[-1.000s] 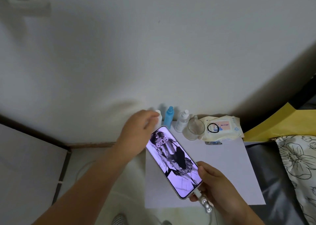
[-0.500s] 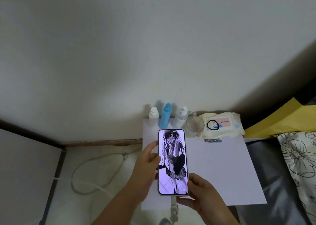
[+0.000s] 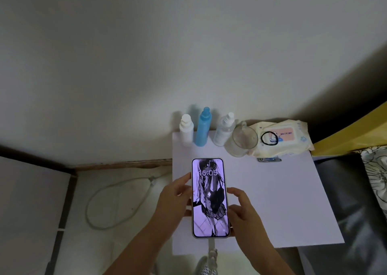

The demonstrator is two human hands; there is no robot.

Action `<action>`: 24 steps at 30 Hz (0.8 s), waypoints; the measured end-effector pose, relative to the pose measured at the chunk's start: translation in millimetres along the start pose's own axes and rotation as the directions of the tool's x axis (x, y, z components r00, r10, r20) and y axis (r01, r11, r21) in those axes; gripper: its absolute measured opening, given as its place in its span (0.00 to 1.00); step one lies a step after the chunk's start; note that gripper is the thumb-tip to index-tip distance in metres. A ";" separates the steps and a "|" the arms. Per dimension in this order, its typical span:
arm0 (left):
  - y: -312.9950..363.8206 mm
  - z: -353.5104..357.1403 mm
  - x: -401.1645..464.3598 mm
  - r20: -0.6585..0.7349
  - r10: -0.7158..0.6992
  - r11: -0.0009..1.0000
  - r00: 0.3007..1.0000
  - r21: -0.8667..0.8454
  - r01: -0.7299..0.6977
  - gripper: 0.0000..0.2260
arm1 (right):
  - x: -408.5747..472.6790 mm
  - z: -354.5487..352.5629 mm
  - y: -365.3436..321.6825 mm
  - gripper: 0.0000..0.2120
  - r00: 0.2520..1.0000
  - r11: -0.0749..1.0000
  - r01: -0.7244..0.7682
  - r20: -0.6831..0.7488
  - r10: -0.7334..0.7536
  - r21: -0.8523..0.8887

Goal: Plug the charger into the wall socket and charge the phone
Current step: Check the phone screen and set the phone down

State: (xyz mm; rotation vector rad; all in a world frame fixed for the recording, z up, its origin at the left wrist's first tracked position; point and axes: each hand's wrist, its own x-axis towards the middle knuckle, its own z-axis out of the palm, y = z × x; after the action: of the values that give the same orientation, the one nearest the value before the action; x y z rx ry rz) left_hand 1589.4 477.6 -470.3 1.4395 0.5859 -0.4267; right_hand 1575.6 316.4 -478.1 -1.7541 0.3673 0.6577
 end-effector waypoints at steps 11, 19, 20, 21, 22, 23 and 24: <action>-35.6 -9.5 36.1 -0.062 -0.014 0.971 0.998 0.239 0.029 0.18 | 30.3 14.5 35.2 0.21 0.998 0.962 0.046 -0.033 -0.057 -0.271; -50.5 -3.9 49.9 -0.096 -0.055 0.980 0.994 0.184 0.072 0.17 | 44.2 16.0 48.1 0.20 0.996 0.933 0.029 -0.071 -0.058 -0.359; -51.7 -2.6 52.4 -0.101 -0.049 0.981 0.994 0.184 0.067 0.17 | 46.3 16.8 49.0 0.20 0.995 0.926 0.029 -0.078 -0.063 -0.377; -52.7 -0.9 54.9 -0.105 -0.043 0.980 0.994 0.187 0.062 0.16 | 48.5 17.7 49.8 0.20 0.995 0.919 0.025 -0.082 -0.063 -0.394; -54.0 0.5 57.4 -0.111 -0.038 0.979 0.993 0.194 0.059 0.16 | 51.0 18.4 49.9 0.20 0.995 0.912 0.017 -0.084 -0.057 -0.409; -55.8 1.8 60.1 -0.124 -0.029 0.976 0.992 0.209 0.055 0.16 | 53.4 19.0 50.2 0.20 0.995 0.905 0.008 -0.088 -0.049 -0.424; -57.8 3.0 62.9 -0.142 -0.012 0.970 0.990 0.237 0.046 0.16 | 56.0 19.7 50.1 0.20 0.995 0.898 0.000 -0.091 -0.045 -0.441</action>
State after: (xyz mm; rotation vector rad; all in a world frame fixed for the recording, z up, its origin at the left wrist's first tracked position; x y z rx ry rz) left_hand 1604.5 473.6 -554.3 1.7044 0.6862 -0.4334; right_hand 1587.1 326.1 -554.3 -2.2278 0.2782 0.6746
